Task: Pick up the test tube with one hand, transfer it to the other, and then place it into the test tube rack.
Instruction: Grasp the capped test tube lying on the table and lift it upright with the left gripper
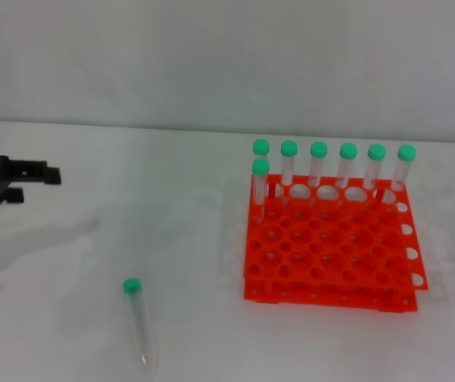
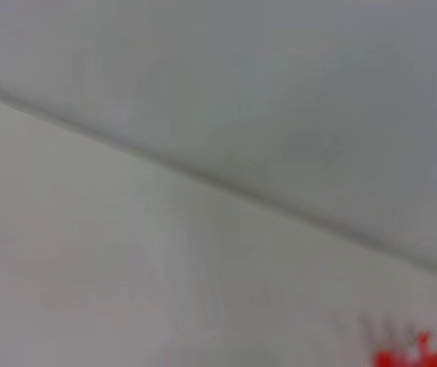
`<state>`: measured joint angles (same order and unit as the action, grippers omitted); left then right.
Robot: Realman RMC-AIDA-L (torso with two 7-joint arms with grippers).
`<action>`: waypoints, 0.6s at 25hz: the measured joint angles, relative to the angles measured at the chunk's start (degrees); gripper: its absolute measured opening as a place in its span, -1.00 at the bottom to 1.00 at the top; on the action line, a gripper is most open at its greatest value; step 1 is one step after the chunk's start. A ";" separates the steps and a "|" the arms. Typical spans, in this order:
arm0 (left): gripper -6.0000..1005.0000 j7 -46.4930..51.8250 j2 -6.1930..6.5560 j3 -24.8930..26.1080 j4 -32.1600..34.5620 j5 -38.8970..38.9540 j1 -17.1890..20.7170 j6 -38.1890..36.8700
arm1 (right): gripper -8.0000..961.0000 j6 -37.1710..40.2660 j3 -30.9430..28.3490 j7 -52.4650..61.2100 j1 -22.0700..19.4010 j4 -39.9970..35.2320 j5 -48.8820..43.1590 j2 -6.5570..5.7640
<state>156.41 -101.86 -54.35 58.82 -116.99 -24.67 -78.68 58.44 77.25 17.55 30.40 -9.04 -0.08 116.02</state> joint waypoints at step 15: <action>0.75 15.98 0.60 11.10 -11.20 -22.58 -21.59 -26.15 | 0.79 0.13 0.73 -0.06 -0.06 -0.01 0.00 0.08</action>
<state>172.39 -101.26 -43.25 47.62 -139.57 -46.25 -104.83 58.57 77.99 17.49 30.34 -9.05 -0.08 116.10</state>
